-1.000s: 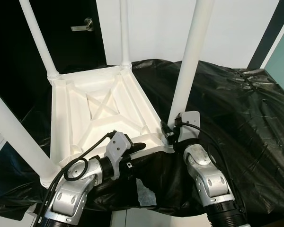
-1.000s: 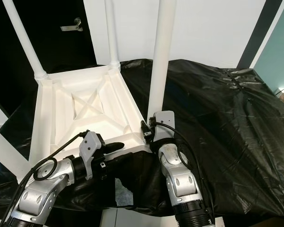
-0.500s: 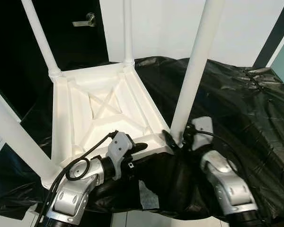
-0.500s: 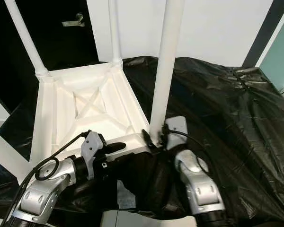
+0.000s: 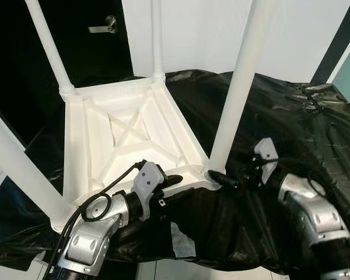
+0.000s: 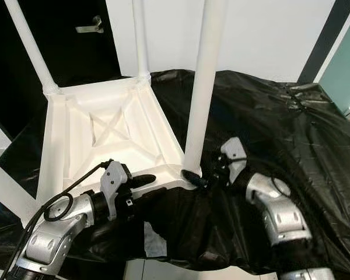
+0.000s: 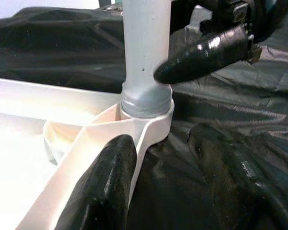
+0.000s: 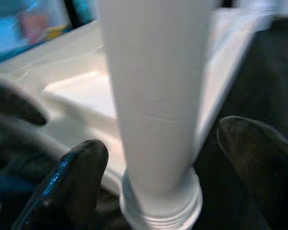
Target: Building children table
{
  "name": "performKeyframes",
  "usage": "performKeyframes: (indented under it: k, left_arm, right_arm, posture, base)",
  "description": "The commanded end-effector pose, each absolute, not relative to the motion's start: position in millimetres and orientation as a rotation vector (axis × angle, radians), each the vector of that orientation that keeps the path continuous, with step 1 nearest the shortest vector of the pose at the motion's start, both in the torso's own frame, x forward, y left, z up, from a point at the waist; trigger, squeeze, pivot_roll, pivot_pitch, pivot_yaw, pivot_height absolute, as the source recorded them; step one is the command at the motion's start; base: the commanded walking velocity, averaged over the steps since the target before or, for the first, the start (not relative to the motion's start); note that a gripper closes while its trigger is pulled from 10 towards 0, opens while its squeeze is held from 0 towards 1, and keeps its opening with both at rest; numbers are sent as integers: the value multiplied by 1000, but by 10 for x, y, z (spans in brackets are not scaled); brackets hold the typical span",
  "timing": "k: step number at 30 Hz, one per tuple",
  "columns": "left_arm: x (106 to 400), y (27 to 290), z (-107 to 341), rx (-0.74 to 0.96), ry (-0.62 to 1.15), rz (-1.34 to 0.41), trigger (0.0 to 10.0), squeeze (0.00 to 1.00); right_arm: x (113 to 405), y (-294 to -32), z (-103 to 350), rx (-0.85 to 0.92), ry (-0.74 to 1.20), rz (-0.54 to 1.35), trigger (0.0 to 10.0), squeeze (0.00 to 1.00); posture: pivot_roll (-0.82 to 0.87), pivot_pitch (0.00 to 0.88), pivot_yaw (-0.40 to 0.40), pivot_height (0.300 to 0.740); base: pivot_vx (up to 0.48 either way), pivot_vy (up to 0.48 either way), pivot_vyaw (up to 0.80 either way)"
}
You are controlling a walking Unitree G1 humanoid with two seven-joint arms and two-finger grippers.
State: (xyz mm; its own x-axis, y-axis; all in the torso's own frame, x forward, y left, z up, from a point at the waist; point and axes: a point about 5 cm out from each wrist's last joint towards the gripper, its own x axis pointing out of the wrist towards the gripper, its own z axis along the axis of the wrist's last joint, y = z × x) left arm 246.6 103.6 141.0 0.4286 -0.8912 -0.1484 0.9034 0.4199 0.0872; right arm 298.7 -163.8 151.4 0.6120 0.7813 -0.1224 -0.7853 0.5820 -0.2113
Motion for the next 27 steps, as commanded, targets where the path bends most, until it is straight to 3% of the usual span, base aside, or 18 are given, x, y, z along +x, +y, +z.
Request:
performKeyframes:
  k: [1, 6, 7, 8, 21, 22, 25, 26, 27]
  left_arm:
    - [2516, 1064, 1424, 176, 70, -1073, 10000, 0]
    - [2546, 1076, 1444, 187, 62, -1068, 10000, 0]
    - [2548, 1078, 1448, 190, 60, -1067, 10000, 0]
    - [2547, 1084, 1453, 193, 58, -1064, 10000, 0]
    - [2512, 1109, 1433, 189, 64, -1059, 10000, 0]
    - [2514, 1108, 1431, 189, 65, -1060, 10000, 0]
    - [2515, 1108, 1430, 188, 66, -1060, 10000, 0]
    - [2512, 1106, 1428, 188, 68, -1063, 10000, 0]
    - [2506, 1100, 1418, 185, 73, -1067, 10000, 0]
  right_arm:
    - [3018, -1602, 1463, -287, 38, 969, 10000, 0]
    - [3135, -1480, 1458, -344, 54, 1059, 10000, 0]
    - [3154, -1458, 1445, -360, 57, 1076, 4627, 0]
    - [3172, -1447, 1422, -373, 65, 1091, 0, 0]
    - [3177, -1522, 1346, -286, 76, 1070, 0, 0]
    - [3175, -1520, 1341, -267, 65, 1043, 3961, 0]
    - [3165, -1513, 1338, -235, 59, 1023, 3961, 0]
    - [3149, -1499, 1318, -233, 60, 983, 10000, 0]
    - [3127, -1470, 1279, -235, 66, 910, 10000, 0]
  posture:
    - [8, 0, -49, 740]
    - [18, 0, -49, 740]
    - [26, 0, -52, 740]
    - [39, 0, -60, 740]
    - [34, 0, -58, 740]
    - [32, 0, -57, 740]
    - [28, 0, -54, 740]
    - [23, 0, -51, 740]
    - [15, 0, -45, 740]
  base:
    - [0, 0, 0]
    - [0, 0, 0]
    - [0, 0, 0]
    - [0, 0, 0]
    - [0, 0, 0]
    - [0, 0, 0]
    - [0, 0, 0]
    - [0, 0, 0]
    - [0, 0, 0]
